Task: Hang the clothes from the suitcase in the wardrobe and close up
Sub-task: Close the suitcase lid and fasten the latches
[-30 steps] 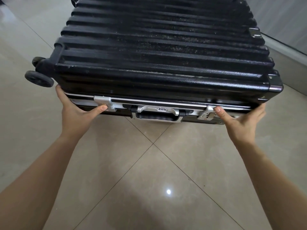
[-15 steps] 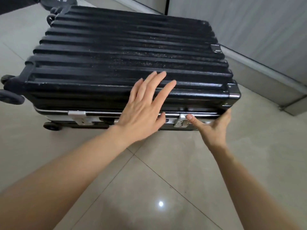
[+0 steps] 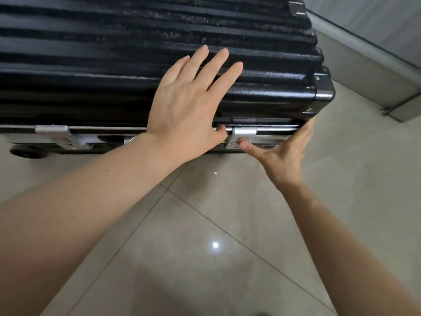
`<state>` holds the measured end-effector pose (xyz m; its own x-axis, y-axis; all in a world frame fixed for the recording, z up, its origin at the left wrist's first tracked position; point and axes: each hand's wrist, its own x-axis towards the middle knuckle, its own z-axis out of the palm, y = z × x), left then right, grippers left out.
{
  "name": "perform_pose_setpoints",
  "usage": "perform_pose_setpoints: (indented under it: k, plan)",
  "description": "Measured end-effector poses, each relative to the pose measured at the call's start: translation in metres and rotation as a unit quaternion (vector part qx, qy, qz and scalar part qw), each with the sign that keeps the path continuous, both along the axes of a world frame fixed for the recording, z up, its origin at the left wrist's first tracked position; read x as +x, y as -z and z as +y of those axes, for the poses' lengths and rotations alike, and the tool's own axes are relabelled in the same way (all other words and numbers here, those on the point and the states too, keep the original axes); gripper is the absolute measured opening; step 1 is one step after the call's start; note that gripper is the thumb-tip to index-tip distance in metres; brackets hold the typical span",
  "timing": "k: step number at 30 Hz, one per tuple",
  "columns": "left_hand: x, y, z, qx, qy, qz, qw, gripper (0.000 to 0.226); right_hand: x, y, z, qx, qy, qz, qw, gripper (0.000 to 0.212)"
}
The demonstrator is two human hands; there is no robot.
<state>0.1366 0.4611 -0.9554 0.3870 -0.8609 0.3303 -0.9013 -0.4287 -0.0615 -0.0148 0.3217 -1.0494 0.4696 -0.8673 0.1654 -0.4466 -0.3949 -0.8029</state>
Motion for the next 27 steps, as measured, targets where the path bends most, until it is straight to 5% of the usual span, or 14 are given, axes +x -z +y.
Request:
perform_pose_setpoints:
  k: [16, 27]
  plan:
    - [-0.008, 0.000, -0.003, -0.030, -0.013, 0.017, 0.999, 0.089, 0.004, 0.002, 0.011, -0.098, 0.064, 0.132, 0.984, 0.145]
    - [-0.009, 0.002, -0.004, -0.044, -0.012, 0.028, 0.999, 0.078, 0.006, -0.008, 0.010, -0.008, 0.020, 0.065, 0.998, 0.153]
